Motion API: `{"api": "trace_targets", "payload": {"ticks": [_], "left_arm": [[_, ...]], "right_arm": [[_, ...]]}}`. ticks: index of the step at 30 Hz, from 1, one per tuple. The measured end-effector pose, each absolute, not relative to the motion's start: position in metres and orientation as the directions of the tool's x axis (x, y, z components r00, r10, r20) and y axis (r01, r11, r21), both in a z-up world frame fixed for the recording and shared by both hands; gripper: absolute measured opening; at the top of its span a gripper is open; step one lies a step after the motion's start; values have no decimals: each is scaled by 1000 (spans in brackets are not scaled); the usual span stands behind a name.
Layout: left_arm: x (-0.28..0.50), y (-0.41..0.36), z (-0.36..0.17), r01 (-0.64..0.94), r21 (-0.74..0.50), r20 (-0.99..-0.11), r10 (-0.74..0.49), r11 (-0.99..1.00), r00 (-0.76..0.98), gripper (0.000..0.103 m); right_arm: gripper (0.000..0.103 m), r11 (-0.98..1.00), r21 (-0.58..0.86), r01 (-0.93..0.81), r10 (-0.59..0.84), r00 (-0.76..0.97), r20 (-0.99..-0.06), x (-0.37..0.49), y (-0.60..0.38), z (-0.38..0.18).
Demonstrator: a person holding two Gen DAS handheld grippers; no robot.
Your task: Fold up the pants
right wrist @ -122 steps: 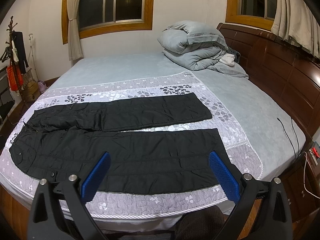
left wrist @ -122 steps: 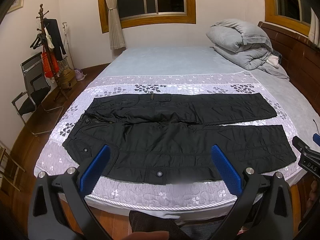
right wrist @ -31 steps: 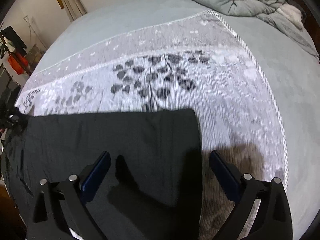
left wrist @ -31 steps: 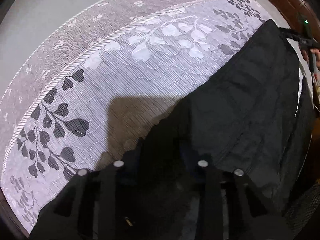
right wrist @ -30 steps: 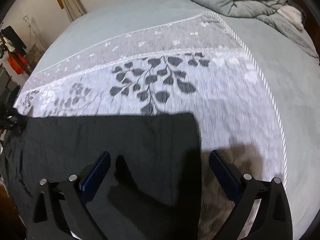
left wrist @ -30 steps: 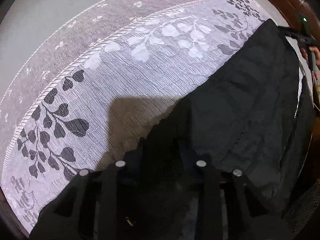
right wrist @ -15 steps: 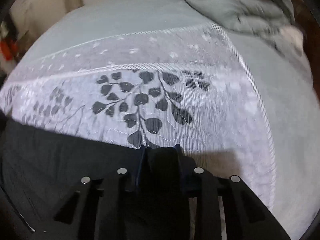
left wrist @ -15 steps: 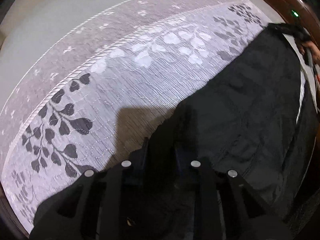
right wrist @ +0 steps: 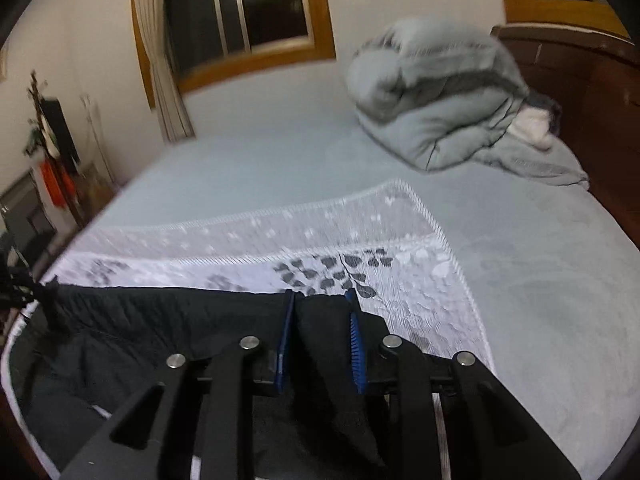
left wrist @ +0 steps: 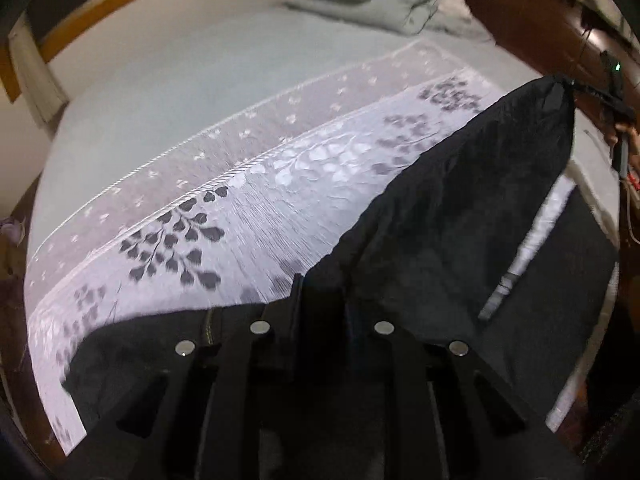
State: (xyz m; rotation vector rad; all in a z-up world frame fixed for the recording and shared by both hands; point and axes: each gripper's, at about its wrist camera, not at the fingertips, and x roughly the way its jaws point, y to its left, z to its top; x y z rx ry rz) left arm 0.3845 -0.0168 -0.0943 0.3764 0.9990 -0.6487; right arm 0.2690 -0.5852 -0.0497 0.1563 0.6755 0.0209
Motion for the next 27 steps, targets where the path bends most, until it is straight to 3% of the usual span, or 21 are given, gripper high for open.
{"api": "trace_targets", "payload": {"ticks": [7, 18, 27], "left_arm": [[284, 4, -66, 624, -5, -816, -363, 781, 449, 16], [203, 17, -82, 557, -23, -790, -357, 830, 499, 15], [146, 31, -130, 488, -58, -813, -325, 871, 484, 17]], "right_arm": [[25, 976, 217, 21, 108, 816, -567, 183, -580, -31], [24, 977, 212, 35, 108, 775, -623, 97, -567, -43], [24, 981, 184, 61, 93, 686, -721, 40, -544, -82]]}}
